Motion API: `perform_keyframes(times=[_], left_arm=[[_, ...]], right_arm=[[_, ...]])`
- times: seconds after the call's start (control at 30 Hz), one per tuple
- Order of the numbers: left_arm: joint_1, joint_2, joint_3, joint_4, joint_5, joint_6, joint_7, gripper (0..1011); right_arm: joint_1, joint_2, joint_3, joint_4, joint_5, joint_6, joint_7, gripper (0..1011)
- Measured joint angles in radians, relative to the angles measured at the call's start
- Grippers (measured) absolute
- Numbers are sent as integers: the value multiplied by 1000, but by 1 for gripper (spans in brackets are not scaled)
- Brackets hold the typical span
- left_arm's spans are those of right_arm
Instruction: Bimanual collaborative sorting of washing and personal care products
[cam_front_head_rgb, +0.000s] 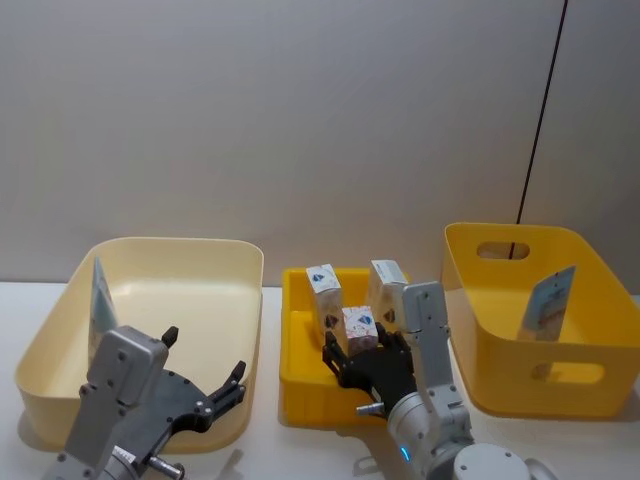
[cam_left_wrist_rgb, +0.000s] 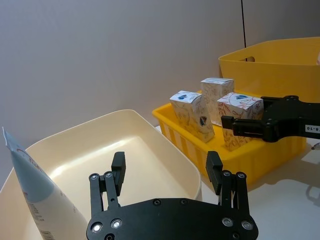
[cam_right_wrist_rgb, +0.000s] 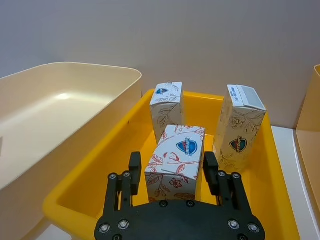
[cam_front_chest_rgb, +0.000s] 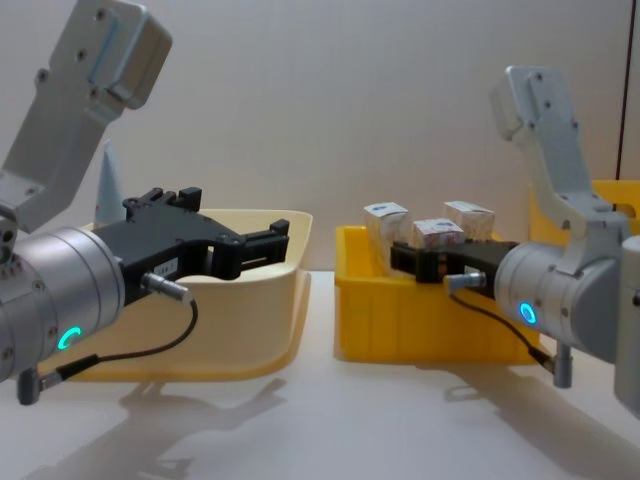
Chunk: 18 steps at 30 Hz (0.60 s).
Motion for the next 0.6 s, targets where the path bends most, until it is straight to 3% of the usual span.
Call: perform_keyframes(times=[0.1,0.4,0.6], left_arm=[[0,0,0,0,0,0,0,1004],[0,0,0,0,0,0,0,1003],[0,0,0,0,0,0,0,1003]], right_arm=[[2,-2,1,4,-1,0,-2,683],[4,-6,3,9,-3,-1,-3,436],[-1,-4,7,3,-2,-24,6,415]])
